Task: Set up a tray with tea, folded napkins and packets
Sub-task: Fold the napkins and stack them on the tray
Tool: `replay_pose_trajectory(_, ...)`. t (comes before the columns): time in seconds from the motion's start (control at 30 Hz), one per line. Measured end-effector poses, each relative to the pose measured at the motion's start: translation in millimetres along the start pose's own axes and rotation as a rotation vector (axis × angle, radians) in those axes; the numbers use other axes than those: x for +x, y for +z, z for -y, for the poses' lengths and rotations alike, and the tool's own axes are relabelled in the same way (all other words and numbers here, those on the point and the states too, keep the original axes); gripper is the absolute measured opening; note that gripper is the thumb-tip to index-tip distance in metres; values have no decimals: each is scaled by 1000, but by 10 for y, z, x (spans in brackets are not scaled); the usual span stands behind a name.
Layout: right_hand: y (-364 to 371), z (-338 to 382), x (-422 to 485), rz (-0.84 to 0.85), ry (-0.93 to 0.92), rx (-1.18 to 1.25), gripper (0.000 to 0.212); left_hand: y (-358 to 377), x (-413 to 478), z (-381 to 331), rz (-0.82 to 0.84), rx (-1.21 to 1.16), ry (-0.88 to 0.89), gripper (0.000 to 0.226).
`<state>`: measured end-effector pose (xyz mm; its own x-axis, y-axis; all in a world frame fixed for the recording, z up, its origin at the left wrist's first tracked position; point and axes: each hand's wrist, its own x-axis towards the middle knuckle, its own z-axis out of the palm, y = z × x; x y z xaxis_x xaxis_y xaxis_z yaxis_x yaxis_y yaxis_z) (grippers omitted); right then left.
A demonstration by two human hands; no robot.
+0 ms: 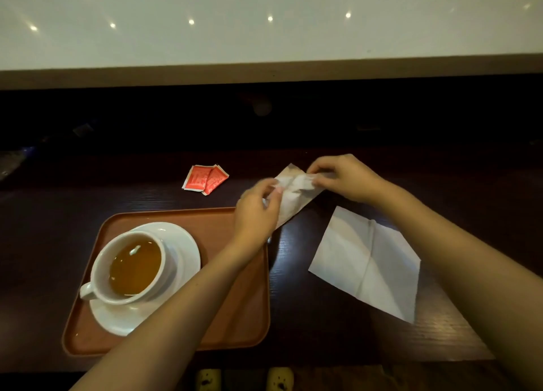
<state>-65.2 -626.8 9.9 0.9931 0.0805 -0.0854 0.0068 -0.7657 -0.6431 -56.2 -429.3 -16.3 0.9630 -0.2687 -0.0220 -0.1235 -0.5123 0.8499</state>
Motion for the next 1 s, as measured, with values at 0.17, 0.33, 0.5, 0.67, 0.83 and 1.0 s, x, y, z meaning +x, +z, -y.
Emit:
replay_pose_trajectory(0.17, 134, 28, 465, 22, 17, 51, 20, 31, 21, -16, -260, 277, 285, 27)
replay_pose_trajectory(0.33, 327, 12, 773, 101, 28, 6, 22, 293, 44, 82, 77, 728, 339, 31)
replay_pose_trajectory(0.5, 395, -160, 777, -69, 48, -158, 38, 350, 85, 161, 78, 882, 329, 20)
replay_pose_trajectory(0.67, 309, -310, 357, -140, -90, -134, 38, 324, 110, 169, 65, 904, 381, 23)
replay_pose_trajectory(0.83, 313, -313, 62, 55, -90, -18, 47, 161, 128, 68, 13, 740, 368, 27)
replay_pose_trajectory(1.0, 176, -139, 89, -68, 6, 398, 11, -225, -26, -86, -83, 239, 173, 14)
